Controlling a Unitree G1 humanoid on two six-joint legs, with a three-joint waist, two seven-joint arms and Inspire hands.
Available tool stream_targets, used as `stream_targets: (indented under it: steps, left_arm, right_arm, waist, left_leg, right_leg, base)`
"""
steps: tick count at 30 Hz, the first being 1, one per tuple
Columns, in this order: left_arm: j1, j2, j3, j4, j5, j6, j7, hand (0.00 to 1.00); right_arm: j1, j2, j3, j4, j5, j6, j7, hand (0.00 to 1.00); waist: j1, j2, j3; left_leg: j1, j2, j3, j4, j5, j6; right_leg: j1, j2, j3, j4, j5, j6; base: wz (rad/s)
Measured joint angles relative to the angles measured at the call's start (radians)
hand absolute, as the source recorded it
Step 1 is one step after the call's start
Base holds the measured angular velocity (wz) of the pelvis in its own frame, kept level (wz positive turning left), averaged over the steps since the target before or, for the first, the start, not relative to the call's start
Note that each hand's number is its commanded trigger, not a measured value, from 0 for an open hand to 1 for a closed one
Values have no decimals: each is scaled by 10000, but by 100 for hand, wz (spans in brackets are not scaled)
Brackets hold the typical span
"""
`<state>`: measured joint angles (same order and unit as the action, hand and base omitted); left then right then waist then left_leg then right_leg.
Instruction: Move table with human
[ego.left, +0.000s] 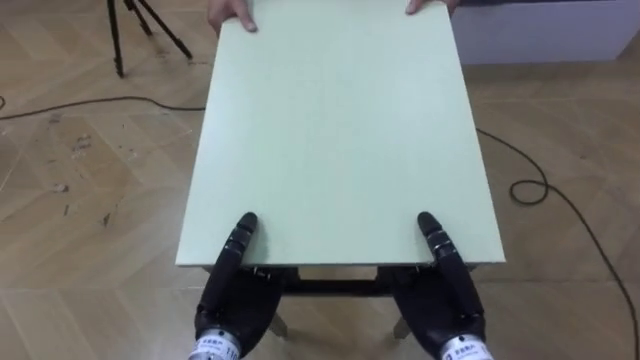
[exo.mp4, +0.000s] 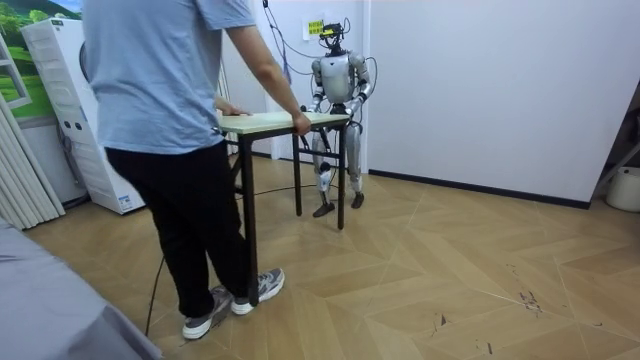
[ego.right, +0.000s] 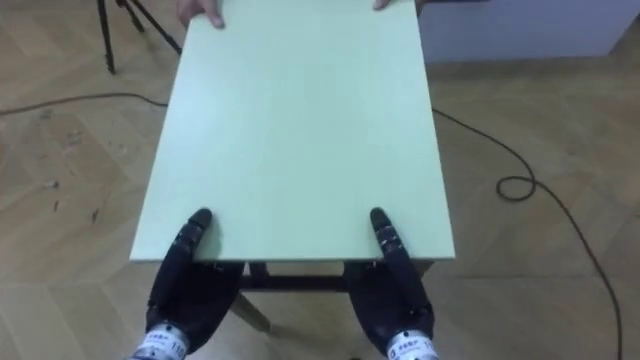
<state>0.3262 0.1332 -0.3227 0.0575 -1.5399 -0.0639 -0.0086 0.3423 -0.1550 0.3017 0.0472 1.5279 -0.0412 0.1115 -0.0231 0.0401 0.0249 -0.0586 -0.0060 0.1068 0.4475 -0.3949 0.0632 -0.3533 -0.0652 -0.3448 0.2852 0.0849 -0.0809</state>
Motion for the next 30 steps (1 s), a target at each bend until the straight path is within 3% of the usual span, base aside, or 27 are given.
stream_targets:
  steps: [1, 2, 3, 4, 5, 7, 8, 10, 11, 12, 14, 15, 17, 21, 23, 26, 28, 30]
  left_arm:
    - [-9, -52, -23, 26, 5, 1, 20, 100]
    - [-17, -8, -40, 20, 6, 1, 26, 100]
    - [-47, 18, -56, 20, 17, 8, 44, 100]
    - [-169, 50, -132, 20, 179, 52, 147, 100]
    - [-222, 54, -189, 11, 250, 55, 197, 100]
    - [-225, 67, -197, -40, 241, 61, 197, 100]
    - [-192, 31, -174, -138, 251, 61, 196, 100]
    - [-177, 51, -151, -239, 259, 56, 194, 100]
    - [-219, 69, -76, -262, 319, 56, 190, 100]
    - [-238, 37, 7, -275, 390, 57, 181, 100]
    - [-230, 0, 47, -371, 503, 49, 179, 100]
    - [-229, -10, 40, -410, 542, 28, 179, 100]
    - [-168, -9, 32, -622, 605, -18, 178, 100]
    - [-42, 31, 92, -833, 607, -23, 179, 100]
    - [-171, 157, 188, -891, 768, 24, 179, 100]
    - [-407, 231, 438, -892, 904, 156, 182, 100]
    - [-657, 259, 688, -900, 1073, 343, 183, 100]
    - [-828, 251, 831, -898, 1128, 511, 181, 100]
  right_arm:
    - [-18, -17, -62, -1, -66, 89, -5, 100]
    - [1, -24, -120, -1, -72, 168, -7, 100]
    - [61, -24, -143, -3, -68, 176, -6, 100]
    - [288, 22, -214, -127, -15, 133, -5, 100]
    - [441, 21, -196, -216, 95, 57, -5, 100]
    - [470, -36, -141, -299, 202, -29, -8, 100]
    - [471, -54, -116, -386, 258, -60, -41, 100]
    - [472, -91, 36, -451, 400, -195, -69, 100]
    - [422, -78, 197, -452, 516, -306, -70, 100]
    - [335, -71, 262, -449, 571, -335, -85, 100]
    - [303, 5, 276, -449, 638, -303, -101, 100]
    - [302, 32, 247, -459, 638, -302, -101, 100]
    - [304, -2, 217, -616, 663, -286, -97, 100]
    - [315, 12, 316, -697, 689, -307, -96, 100]
    - [308, 201, 374, -689, 692, -342, -92, 100]
    - [213, 403, 440, -668, 730, -320, -92, 100]
    - [-57, 453, 448, -600, 764, -333, -95, 100]
    - [-158, 494, 384, -586, 780, -296, -93, 100]
  waist:
    - [-52, -9, 1]
    - [-205, -53, -8]
    - [-332, -109, -18]
    - [-474, -210, -43]
    - [-503, -318, -86]
    - [-458, -362, -105]
    - [-274, -400, -109]
    - [-82, -509, -142]
    - [58, -647, -130]
    - [95, -676, -78]
    - [65, -722, -80]
    - [37, -748, -88]
    - [31, -827, -87]
    - [49, -944, -90]
    - [20, -1264, -62]
    - [56, -1442, -32]
    - [68, -1411, -5]
    - [-100, -1280, 85]
  left_leg:
    - [-220, -102, -3, -25, 217, 136]
    - [-431, -104, 111, -28, 390, 223]
    - [-518, -63, 290, -16, 482, 248]
    - [-638, -33, 617, -40, 642, 291]
    - [-666, -20, 1048, -199, 803, 340]
    - [-705, -25, 1507, -437, 1044, 394]
    - [-720, -63, 1669, -535, 1154, 395]
    - [-907, -68, 1761, -395, 1184, 362]
    - [-1069, -86, 1799, -141, 1184, 327]
    - [-1148, -47, 1763, -28, 1207, 293]
    - [-1285, 1, 1493, -104, 1325, 122]
    - [-1353, 5, 1453, -157, 1360, 116]
    - [-1636, 0, 1438, -187, 1483, 212]
    - [-1766, -25, 1545, -207, 1553, 292]
    - [-2014, -64, 2107, -135, 1625, 420]
    - [-2409, -30, 2203, 78, 1630, 429]
    - [-3205, 336, 2193, 819, 1635, 423]
    - [-3869, 768, 2219, 1448, 1730, 286]
  right_leg:
    - [-21, -71, 222, -313, 335, 883]
    - [-175, -178, 660, 10, 414, 1337]
    - [-293, -317, 901, 652, 103, 1249]
    - [-465, -697, 1109, 2210, -835, 1099]
    - [-428, -1049, 1286, 3582, -1691, 1070]
    - [-17, -1455, 1562, 5073, -2576, 1234]
    - [415, -1677, 1774, 5794, -2827, 1343]
    - [1364, -1902, 2101, 6200, -2790, 1400]
    - [1848, -1950, 2168, 5896, -2783, 1532]
    - [1897, -1851, 2144, 5660, -2874, 1664]
    - [1949, -1416, 2239, 5190, -2847, 1656]
    - [1954, -1396, 2224, 5064, -2866, 1688]
    - [1971, -1407, 2308, 4372, -3085, 2036]
    - [2432, -1437, 2287, 3211, -3244, 2065]
    - [2525, -1537, 2236, 2973, -3697, 1925]
    - [2844, -1462, 2007, 1965, -4108, 1852]
    - [2974, -1174, 1648, 984, -4280, 1793]
    - [3008, -829, 1273, 642, -4393, 1761]
  base:
    - [29]
    - [43]
    - [72]
    - [81]
    - [65]
    - [10]
    - [-19]
    - [-20]
    - [-14]
    - [-9]
    - [4]
    - [6]
    - [-15]
    - [-25]
    - [8]
    - [7]
    - [12]
    - [37]
